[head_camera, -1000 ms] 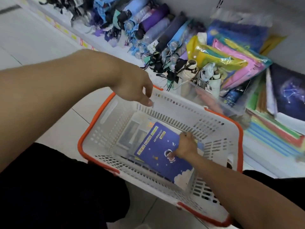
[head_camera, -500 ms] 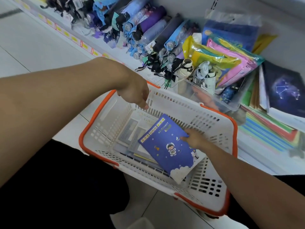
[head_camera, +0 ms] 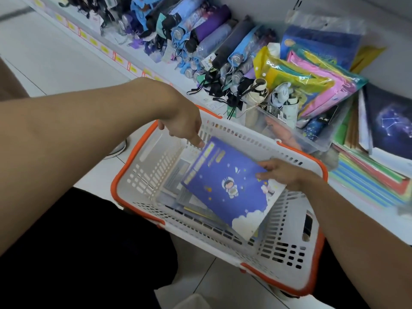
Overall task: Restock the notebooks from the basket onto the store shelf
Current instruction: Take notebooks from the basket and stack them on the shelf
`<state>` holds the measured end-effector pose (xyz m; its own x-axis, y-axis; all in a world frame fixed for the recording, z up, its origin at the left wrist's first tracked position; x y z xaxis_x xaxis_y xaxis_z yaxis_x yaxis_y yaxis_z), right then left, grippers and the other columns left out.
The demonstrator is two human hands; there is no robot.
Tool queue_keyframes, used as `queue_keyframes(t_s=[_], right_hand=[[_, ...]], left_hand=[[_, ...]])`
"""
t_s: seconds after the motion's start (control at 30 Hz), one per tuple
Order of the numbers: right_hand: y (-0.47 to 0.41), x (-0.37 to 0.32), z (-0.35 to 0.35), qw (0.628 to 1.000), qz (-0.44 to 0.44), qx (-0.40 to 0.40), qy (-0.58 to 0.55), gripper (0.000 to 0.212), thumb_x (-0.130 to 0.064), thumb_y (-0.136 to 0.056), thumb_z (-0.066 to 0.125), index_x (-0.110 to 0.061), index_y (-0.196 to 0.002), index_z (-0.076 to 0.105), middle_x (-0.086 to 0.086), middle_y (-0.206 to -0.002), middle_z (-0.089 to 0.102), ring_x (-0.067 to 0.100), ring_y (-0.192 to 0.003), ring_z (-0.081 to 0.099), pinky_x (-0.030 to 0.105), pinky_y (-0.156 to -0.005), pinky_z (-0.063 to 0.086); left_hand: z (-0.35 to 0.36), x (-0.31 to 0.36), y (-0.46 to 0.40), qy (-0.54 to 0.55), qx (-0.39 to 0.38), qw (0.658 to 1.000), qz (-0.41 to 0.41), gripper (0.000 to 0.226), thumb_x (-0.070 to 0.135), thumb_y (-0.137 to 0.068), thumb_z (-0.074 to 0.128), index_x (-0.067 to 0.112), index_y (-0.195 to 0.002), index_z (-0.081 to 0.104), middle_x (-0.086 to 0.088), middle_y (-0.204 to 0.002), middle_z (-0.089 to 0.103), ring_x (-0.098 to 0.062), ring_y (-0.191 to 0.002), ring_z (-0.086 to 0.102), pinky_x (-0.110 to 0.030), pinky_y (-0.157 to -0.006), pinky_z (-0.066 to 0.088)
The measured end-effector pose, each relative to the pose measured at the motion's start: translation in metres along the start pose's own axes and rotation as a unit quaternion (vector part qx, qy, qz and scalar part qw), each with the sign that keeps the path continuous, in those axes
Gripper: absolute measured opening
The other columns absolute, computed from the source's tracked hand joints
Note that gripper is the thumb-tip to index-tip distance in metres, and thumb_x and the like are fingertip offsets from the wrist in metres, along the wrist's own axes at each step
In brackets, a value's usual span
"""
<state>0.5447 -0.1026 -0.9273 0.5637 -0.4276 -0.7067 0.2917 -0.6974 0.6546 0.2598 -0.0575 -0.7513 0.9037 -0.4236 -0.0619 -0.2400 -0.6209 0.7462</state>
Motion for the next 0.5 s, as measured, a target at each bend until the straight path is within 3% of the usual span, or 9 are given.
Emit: queue_keyframes(t_s=[0.07, 0.13, 0.17, 0.23, 0.3, 0.37, 0.43, 0.5], right_hand=[[0.015, -0.023, -0.003, 0.985, -0.033, -0.01, -0.172, 0.035, -0.014, -0.088, 0.064, -0.008, -0.122, 0.067, 0.012, -0.12, 0.07, 0.029, -0.108, 0.069, 0.043, -0.095, 0.055], [0.024, -0.044, 0.001, 0.948, -0.079, -0.037, -0.305, 0.037, -0.014, -0.08, 0.066, -0.014, -0.116, 0.073, 0.009, -0.115, 0.073, 0.026, -0.101, 0.072, 0.04, -0.086, 0.059], [0.025, -0.053, 0.004, 0.936, -0.102, -0.037, -0.334, 0.036, -0.015, -0.077, 0.067, -0.017, -0.112, 0.076, 0.009, -0.114, 0.073, 0.026, -0.1, 0.072, 0.04, -0.086, 0.059], [0.021, -0.067, 0.013, 0.925, -0.136, -0.038, -0.354, 0.034, -0.016, -0.079, 0.067, -0.017, -0.112, 0.076, 0.009, -0.116, 0.072, 0.026, -0.104, 0.07, 0.043, -0.091, 0.057], [0.009, -0.067, 0.025, 0.927, -0.125, -0.019, -0.353, 0.028, -0.015, -0.088, 0.061, -0.014, -0.114, 0.073, 0.009, -0.115, 0.072, 0.025, -0.103, 0.071, 0.042, -0.089, 0.058], [-0.007, -0.054, 0.039, 0.957, -0.061, 0.035, -0.281, 0.025, -0.027, -0.098, 0.056, -0.012, -0.115, 0.068, 0.009, -0.11, 0.072, 0.025, -0.097, 0.071, 0.043, -0.088, 0.058], [-0.025, -0.024, 0.049, 0.989, 0.05, 0.115, -0.081, 0.048, -0.043, -0.096, 0.06, -0.004, -0.124, 0.061, 0.013, -0.111, 0.065, 0.027, -0.098, 0.065, 0.049, -0.095, 0.054], [-0.035, 0.01, 0.06, 0.972, 0.14, 0.141, 0.126, 0.087, -0.05, -0.083, 0.074, -0.002, -0.147, 0.04, 0.016, -0.143, 0.048, 0.031, -0.128, 0.05, 0.049, -0.11, 0.041]], left_hand=[[-0.005, -0.007, 0.011, 0.004, 0.004, 0.999, -0.037, 0.097, 0.082, -0.072, 0.043, 0.012, -0.138, 0.048, -0.01, -0.132, 0.054, -0.033, -0.117, 0.054, -0.047, -0.101, 0.046], [-0.007, -0.012, 0.021, 0.1, 0.032, 0.994, -0.043, 0.111, 0.089, -0.053, 0.048, 0.011, -0.132, 0.052, -0.011, -0.122, 0.057, -0.034, -0.107, 0.059, -0.046, -0.09, 0.053], [-0.01, -0.016, 0.023, 0.193, 0.062, 0.978, -0.04, 0.105, 0.085, -0.053, 0.059, 0.011, -0.127, 0.055, -0.01, -0.117, 0.06, -0.032, -0.099, 0.063, -0.042, -0.081, 0.057], [-0.02, -0.027, 0.024, 0.384, 0.126, 0.913, -0.046, 0.073, 0.054, -0.067, 0.08, 0.004, -0.117, 0.061, -0.01, -0.107, 0.067, -0.026, -0.084, 0.069, -0.034, -0.064, 0.061], [-0.028, -0.035, 0.024, 0.461, 0.181, 0.867, -0.055, 0.043, 0.022, -0.078, 0.08, 0.0, -0.112, 0.064, -0.011, -0.1, 0.067, -0.026, -0.079, 0.069, -0.032, -0.054, 0.061], [-0.031, -0.037, 0.02, 0.441, 0.208, 0.872, -0.049, 0.032, 0.013, -0.084, 0.075, 0.001, -0.111, 0.063, -0.01, -0.1, 0.064, -0.03, -0.082, 0.07, -0.039, -0.061, 0.062], [-0.031, -0.035, 0.02, 0.374, 0.217, 0.9, -0.055, 0.025, 0.015, -0.087, 0.072, 0.002, -0.107, 0.065, -0.008, -0.096, 0.065, -0.029, -0.079, 0.07, -0.044, -0.076, 0.06], [-0.034, -0.038, 0.02, 0.271, 0.244, 0.928, -0.077, 0.018, 0.013, -0.086, 0.068, 0.003, -0.101, 0.069, -0.011, -0.092, 0.072, -0.03, -0.071, 0.068, -0.044, -0.08, 0.059]])
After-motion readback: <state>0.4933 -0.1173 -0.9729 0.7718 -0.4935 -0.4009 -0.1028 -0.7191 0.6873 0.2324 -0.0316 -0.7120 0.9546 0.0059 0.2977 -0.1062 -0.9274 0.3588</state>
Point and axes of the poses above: each hand's wrist, its own y-axis away from the middle knuckle, its own z-axis out of the palm, x = y × z, the point moved 5 cm from there along -y, towards the middle knuckle
